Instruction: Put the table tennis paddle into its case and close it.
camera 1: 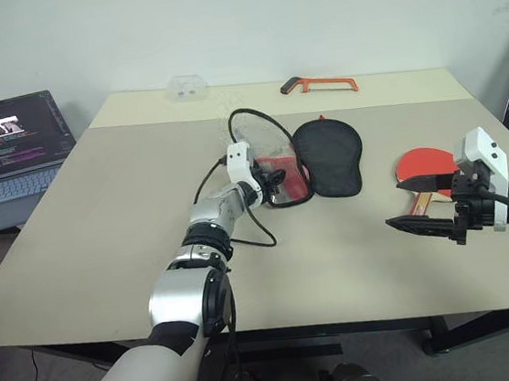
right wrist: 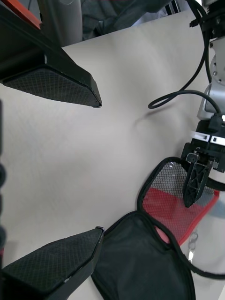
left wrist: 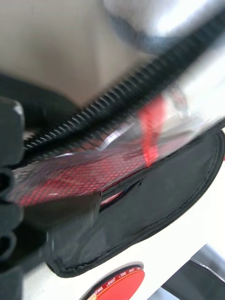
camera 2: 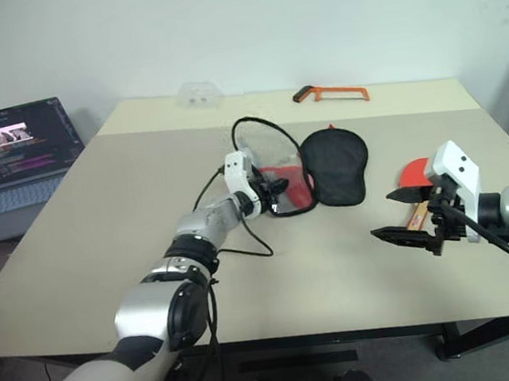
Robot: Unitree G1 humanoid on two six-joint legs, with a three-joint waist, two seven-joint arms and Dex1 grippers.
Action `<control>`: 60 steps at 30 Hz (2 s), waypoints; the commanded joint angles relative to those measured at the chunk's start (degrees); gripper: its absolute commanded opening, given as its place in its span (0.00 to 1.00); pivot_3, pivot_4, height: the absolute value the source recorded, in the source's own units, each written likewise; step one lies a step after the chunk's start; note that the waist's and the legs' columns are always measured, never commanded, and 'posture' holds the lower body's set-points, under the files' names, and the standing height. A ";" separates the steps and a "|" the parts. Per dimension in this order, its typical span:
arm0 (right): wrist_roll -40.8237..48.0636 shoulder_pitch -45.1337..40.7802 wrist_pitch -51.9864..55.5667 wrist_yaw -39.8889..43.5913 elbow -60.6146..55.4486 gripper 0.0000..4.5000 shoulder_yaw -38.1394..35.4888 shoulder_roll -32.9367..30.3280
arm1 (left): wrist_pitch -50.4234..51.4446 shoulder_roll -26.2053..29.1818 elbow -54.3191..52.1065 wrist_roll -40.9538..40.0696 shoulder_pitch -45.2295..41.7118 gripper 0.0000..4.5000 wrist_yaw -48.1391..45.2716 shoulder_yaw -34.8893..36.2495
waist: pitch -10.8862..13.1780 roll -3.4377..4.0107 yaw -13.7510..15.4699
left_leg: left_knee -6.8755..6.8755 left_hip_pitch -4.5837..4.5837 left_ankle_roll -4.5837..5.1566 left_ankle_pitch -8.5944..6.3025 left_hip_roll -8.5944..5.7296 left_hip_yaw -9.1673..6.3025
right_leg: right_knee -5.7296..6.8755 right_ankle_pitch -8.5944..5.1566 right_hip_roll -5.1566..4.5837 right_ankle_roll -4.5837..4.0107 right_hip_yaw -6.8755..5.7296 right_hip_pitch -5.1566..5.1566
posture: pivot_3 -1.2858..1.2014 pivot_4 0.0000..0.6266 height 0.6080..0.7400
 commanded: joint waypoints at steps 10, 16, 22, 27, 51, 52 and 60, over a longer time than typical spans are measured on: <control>-4.16 -4.99 14.65 -29.96 1.37 1.00 -4.36 13.03 | 8.67 13.13 -31.09 0.49 8.13 1.00 -18.32 -9.13 | -0.01 0.02 -0.40 | -0.05 0.00 -0.05 0.03 0.04 0.00 | 0.06 0.15 0.00 -0.25 0.00 -0.04 | 0.52 0.24 1.00; -12.67 -6.05 20.06 -47.20 2.72 1.00 -6.40 23.31 | 11.71 26.84 -47.03 0.05 16.74 1.00 -28.48 -11.86 | -0.02 0.04 -1.03 | -0.13 0.00 -0.06 0.03 0.08 0.00 | 0.12 0.15 0.00 -0.32 -0.02 -0.10 | 0.52 0.24 1.00; -19.83 -9.32 19.49 -57.05 6.39 1.00 -8.50 32.04 | 11.99 33.34 -54.08 -3.62 21.61 1.00 -35.86 -10.84 | -0.02 0.05 -0.95 | -0.05 0.00 0.00 0.07 0.05 0.05 | 0.10 0.15 -0.04 -0.30 0.00 -0.09 | 0.52 0.24 1.00; -24.06 -14.68 18.47 -65.92 9.27 1.00 -12.11 42.53 | 12.15 34.89 -58.58 -5.14 25.16 1.00 -38.77 -11.27 | -0.02 0.05 -1.29 | -0.08 -0.01 0.04 0.09 0.09 0.05 | 0.12 0.16 -0.01 -0.32 0.00 -0.14 | 0.52 0.24 1.00; -35.63 -26.75 13.50 -78.78 27.80 1.00 -15.93 57.66 | 15.86 33.62 -63.60 -7.22 28.11 1.00 -34.76 -11.57 | -0.02 0.06 -1.48 | -0.13 -0.09 0.05 0.08 0.09 0.05 | 0.10 0.15 -0.01 -0.34 0.00 -0.22 | 0.52 0.24 1.00; -36.05 -27.19 12.49 -79.24 29.12 1.00 -16.07 57.69 | 15.88 33.54 -63.64 -7.30 28.09 1.00 -34.54 -11.51 | -0.02 0.06 -1.52 | -0.12 -0.09 0.05 0.08 0.09 0.06 | 0.10 0.15 -0.01 -0.34 0.00 -0.22 | 0.52 0.24 1.00; -37.92 -27.13 7.14 -85.02 35.34 0.50 -18.26 57.37 | 16.54 33.61 -64.70 -7.83 28.59 1.00 -33.45 -11.06 | -0.04 0.03 -1.62 | -0.12 -0.09 0.05 0.09 0.09 0.03 | 0.07 0.15 -0.01 -0.34 -0.02 -0.18 | 0.52 0.24 1.00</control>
